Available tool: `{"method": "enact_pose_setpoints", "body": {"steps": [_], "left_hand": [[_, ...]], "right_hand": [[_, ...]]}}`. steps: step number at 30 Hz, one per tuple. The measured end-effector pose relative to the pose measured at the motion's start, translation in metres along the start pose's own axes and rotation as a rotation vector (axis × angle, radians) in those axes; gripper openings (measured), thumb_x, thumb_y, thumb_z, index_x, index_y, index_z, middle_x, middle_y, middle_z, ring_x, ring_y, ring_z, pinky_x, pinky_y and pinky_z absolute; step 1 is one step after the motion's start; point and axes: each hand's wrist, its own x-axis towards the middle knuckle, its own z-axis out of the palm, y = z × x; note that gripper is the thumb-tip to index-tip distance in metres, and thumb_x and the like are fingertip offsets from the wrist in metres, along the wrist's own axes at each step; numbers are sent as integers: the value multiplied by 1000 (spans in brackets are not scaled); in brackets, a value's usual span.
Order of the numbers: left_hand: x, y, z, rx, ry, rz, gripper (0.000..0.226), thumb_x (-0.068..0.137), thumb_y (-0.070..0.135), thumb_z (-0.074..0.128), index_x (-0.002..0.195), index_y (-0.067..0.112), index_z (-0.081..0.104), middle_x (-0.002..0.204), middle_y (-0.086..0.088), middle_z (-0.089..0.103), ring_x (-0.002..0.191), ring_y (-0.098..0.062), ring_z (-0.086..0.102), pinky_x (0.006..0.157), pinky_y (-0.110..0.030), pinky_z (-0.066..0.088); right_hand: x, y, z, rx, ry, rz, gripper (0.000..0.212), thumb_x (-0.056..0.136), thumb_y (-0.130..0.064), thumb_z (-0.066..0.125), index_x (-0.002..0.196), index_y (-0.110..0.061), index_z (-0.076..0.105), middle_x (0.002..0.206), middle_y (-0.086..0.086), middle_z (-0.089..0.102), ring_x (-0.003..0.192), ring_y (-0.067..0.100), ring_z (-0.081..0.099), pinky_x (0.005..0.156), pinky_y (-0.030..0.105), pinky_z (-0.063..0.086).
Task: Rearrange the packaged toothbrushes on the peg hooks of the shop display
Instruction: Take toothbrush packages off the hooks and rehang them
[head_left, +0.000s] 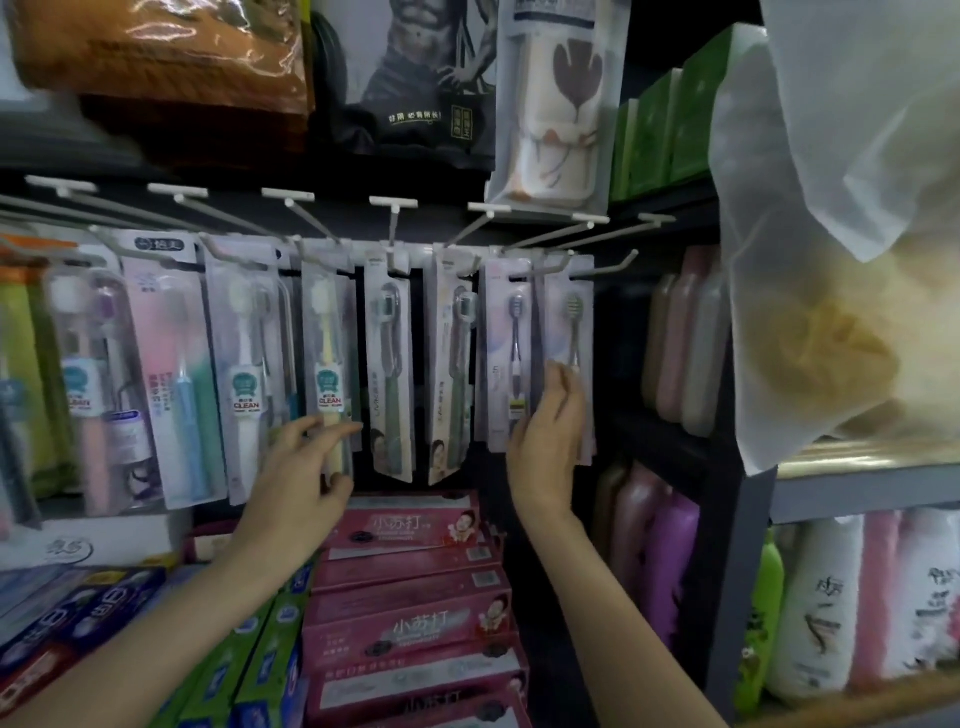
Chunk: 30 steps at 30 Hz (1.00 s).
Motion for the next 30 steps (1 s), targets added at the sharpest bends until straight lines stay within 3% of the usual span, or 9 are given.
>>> {"method": "enact_pose_setpoints", "body": {"steps": [2, 3, 6, 9, 14, 17, 21, 24, 30], "left_hand": [[-1, -2, 2, -14, 13, 14, 52, 87, -1, 53, 132, 23, 47, 137, -8, 35, 128, -18, 30, 101, -21, 22], [-2, -3, 2, -21, 15, 18, 52, 87, -1, 53, 133, 24, 47, 137, -6, 34, 127, -17, 31, 99, -20, 24], [-4, -10, -1, -30, 25, 25, 52, 88, 0, 52, 132, 26, 47, 138, -2, 31, 117, -7, 34, 92, -18, 29], [-3, -16, -3, -18, 35, 32, 51, 87, -1, 52, 131, 26, 48, 137, -2, 32, 114, -4, 32, 91, -18, 32], [-1, -16, -6, 16, 41, 32, 50, 88, 2, 53, 132, 25, 48, 138, -1, 31, 115, -4, 31, 90, -15, 28], [-2, -13, -6, 18, 14, 21, 50, 88, 2, 54, 133, 23, 47, 139, -3, 31, 124, -10, 31, 93, -15, 24], [-5, -7, -7, -3, 4, 5, 49, 89, 2, 52, 134, 22, 46, 140, -3, 30, 129, -12, 29, 94, -10, 19], [-7, -2, -7, -33, -4, -27, 49, 89, 2, 51, 133, 23, 46, 141, -2, 29, 130, -14, 30, 95, -12, 21], [-12, 5, -6, -81, -9, -40, 50, 90, 2, 50, 134, 24, 45, 140, -1, 28, 130, -13, 30, 97, -11, 20]], "right_hand": [[8, 3, 6, -2, -201, -129, 62, 85, 13, 49, 142, -2, 28, 143, 17, 35, 132, 27, 33, 112, 29, 24], [13, 6, 11, 10, -273, -109, 60, 88, 10, 47, 143, -3, 25, 144, 16, 33, 134, 26, 31, 113, 29, 24], [29, 8, 25, 52, -274, 105, 62, 91, -4, 52, 143, 0, 20, 145, 19, 29, 133, 29, 32, 111, 33, 29], [40, 3, 38, 34, -275, 204, 66, 86, -13, 63, 139, 0, 26, 138, 19, 36, 126, 32, 38, 105, 41, 34], [47, -11, 33, 159, -349, 416, 56, 88, -6, 57, 135, -4, 27, 124, 17, 50, 111, 33, 53, 89, 41, 48], [32, -15, 5, 143, -314, 346, 59, 89, -2, 52, 140, -6, 22, 124, 17, 50, 103, 31, 56, 80, 39, 50], [15, -13, -40, 37, -287, 186, 60, 87, 0, 52, 140, -8, 25, 132, 16, 43, 108, 34, 53, 84, 36, 44], [20, -1, -61, -89, -252, 92, 54, 84, 0, 54, 134, -8, 34, 123, 17, 43, 100, 38, 53, 71, 36, 42], [29, 15, -62, -178, -279, 103, 54, 83, 1, 54, 132, -11, 36, 117, 18, 43, 94, 40, 53, 73, 41, 44]]}}
